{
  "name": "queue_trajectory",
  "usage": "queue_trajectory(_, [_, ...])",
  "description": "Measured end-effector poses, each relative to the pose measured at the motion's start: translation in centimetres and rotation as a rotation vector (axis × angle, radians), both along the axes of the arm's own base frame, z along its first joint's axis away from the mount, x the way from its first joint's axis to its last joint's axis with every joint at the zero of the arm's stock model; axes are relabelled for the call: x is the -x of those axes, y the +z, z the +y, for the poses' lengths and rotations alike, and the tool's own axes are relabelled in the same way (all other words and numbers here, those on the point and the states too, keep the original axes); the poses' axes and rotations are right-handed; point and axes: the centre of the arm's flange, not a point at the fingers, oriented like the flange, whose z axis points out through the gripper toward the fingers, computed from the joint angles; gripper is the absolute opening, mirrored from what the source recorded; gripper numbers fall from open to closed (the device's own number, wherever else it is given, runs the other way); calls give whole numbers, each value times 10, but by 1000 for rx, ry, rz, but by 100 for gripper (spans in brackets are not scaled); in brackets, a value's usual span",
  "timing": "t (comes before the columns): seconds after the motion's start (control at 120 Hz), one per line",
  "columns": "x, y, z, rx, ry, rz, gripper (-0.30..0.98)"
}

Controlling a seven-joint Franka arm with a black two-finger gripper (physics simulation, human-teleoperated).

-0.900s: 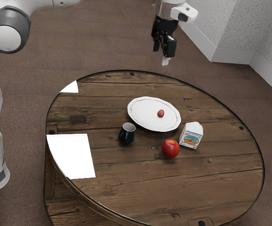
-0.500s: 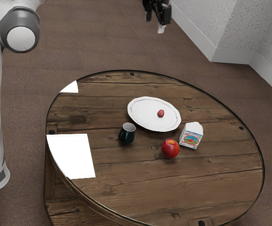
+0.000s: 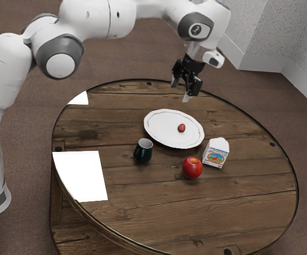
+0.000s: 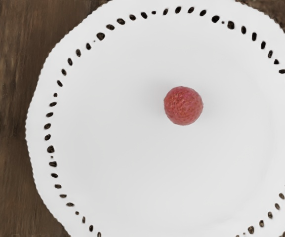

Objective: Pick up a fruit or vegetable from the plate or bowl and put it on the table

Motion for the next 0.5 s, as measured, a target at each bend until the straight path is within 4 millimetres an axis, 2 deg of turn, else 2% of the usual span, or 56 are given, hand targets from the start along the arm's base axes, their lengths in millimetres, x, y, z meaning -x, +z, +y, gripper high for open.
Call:
queue_trajectory(0.133, [5,-29,-7,8,-25,-40,69])
queue_trajectory(0.225, [7,-32,-14,-5,-51,-94,69])
queue_trajectory(0.383, [5,-33,-14,-16,-61,-166,69])
queue_trajectory(0.5, [7,-51,-15,-16,-67,-171,69])
